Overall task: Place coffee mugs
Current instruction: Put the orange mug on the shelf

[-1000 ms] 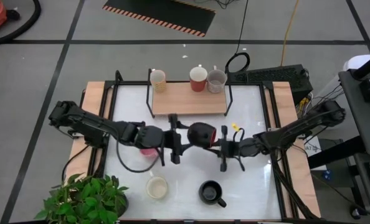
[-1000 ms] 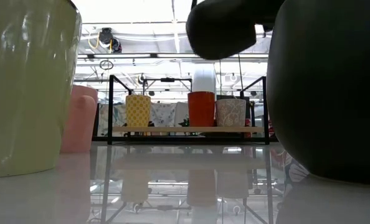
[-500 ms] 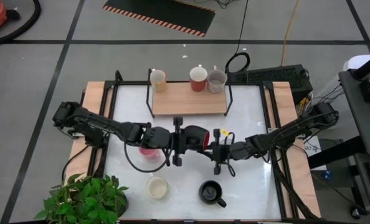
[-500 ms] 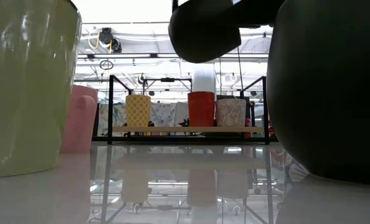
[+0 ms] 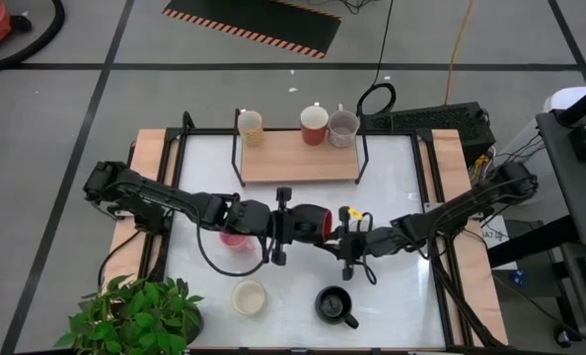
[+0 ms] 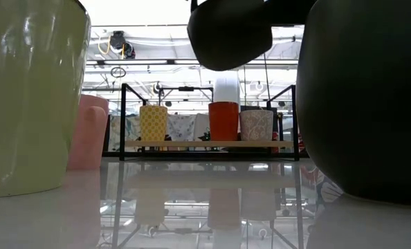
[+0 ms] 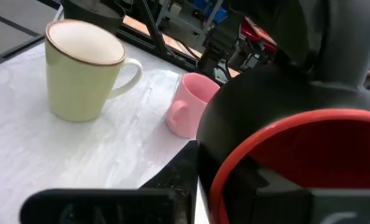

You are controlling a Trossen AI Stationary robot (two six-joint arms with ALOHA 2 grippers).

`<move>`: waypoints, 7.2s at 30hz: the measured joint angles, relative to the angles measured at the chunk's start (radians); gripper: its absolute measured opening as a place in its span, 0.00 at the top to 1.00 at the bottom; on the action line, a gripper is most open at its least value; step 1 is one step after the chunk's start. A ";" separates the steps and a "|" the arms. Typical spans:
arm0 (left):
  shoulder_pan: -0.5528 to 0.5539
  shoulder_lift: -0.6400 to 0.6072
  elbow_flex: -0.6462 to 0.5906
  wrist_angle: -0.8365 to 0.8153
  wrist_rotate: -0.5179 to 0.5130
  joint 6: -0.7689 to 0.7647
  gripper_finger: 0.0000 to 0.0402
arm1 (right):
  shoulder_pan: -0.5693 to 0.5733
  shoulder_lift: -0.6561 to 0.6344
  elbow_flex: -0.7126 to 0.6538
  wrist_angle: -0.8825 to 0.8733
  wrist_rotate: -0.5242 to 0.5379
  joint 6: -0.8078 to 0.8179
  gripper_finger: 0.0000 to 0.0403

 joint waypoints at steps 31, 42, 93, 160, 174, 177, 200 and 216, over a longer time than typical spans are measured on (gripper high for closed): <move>0.007 0.000 -0.001 -0.009 0.191 0.027 0.84 | 0.090 -0.212 0.003 -0.247 0.017 0.109 0.83; 0.008 0.000 -0.001 0.030 0.314 0.038 0.84 | 0.159 -0.245 0.003 -0.273 0.227 0.104 0.58; 0.006 0.000 0.000 0.029 0.359 -0.018 0.83 | 0.208 0.017 0.024 0.230 0.393 -0.409 0.90; -0.134 0.265 0.166 0.461 -0.589 0.105 0.54 | 0.085 -0.039 0.025 0.250 1.138 -0.278 0.98; -0.054 0.416 0.283 0.455 -0.825 -0.085 0.54 | 0.024 -0.039 0.026 0.250 1.124 -0.440 0.98; -0.034 0.414 0.283 0.454 -0.840 -0.108 0.54 | -0.007 -0.039 0.026 0.249 1.127 -0.449 0.98; 0.058 0.413 0.283 0.285 -0.650 -0.202 0.54 | -0.117 -0.038 0.026 0.131 1.079 -0.483 0.98; 0.064 0.411 0.283 0.235 -0.650 -0.160 0.56 | -0.125 -0.038 0.026 0.069 1.040 -0.463 0.98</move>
